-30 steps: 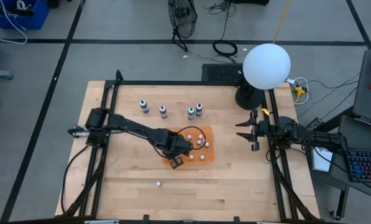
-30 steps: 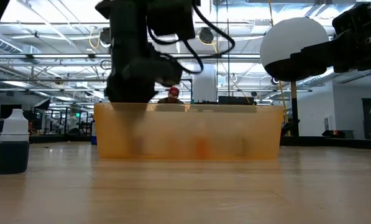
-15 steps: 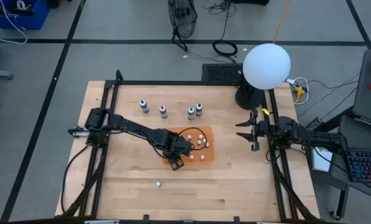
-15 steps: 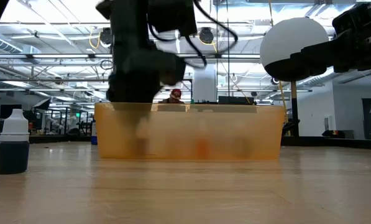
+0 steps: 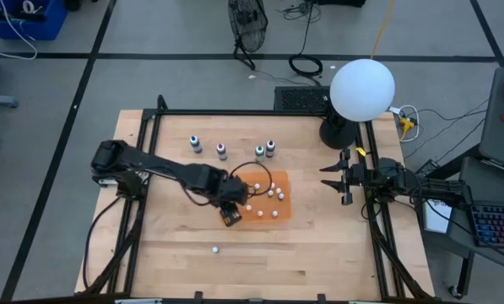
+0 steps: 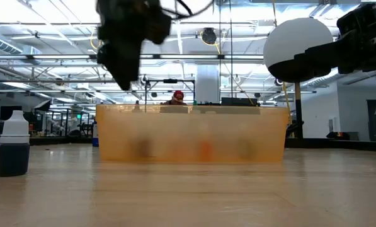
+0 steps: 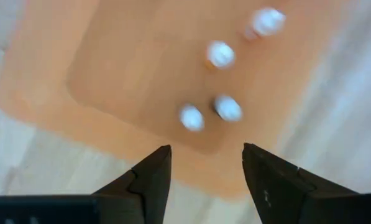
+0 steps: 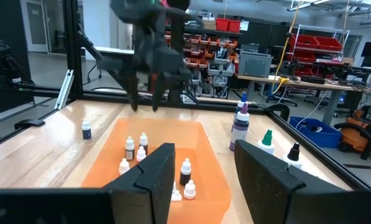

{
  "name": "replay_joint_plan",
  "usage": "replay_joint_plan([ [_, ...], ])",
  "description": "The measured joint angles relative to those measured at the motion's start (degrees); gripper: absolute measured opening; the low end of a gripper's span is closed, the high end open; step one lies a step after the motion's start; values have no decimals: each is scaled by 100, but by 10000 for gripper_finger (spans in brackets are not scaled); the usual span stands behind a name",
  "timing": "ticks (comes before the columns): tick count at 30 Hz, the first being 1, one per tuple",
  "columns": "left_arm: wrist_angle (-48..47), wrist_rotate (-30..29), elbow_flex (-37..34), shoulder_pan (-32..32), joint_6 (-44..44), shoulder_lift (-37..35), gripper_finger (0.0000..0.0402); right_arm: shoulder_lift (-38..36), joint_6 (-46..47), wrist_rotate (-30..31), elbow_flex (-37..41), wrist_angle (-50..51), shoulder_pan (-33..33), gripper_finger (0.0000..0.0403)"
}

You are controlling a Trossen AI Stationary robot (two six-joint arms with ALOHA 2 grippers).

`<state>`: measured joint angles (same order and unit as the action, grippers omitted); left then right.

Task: Pick & Place food coloring
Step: Put the small blue food coloring bottle into the orange bin

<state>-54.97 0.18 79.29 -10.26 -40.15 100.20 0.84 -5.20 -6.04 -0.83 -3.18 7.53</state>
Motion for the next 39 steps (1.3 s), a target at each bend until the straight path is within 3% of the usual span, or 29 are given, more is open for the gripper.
replay_joint_plan([
  [5,-166,473,0,-728,-59,-250,176,-2,-2,0,-1,-2,0,155],
  [12,387,-119,7,-2122,-362,135,162,0,-2,-2,0,-2,2,155],
  [16,589,-507,7,-2594,-193,480,161,0,-1,0,-1,-2,2,155],
  [21,545,-929,4,-2748,-343,764,161,0,-2,0,0,-2,0,155],
  [39,516,-928,-10,-2660,-222,931,161,0,-1,0,1,0,2,155],
])
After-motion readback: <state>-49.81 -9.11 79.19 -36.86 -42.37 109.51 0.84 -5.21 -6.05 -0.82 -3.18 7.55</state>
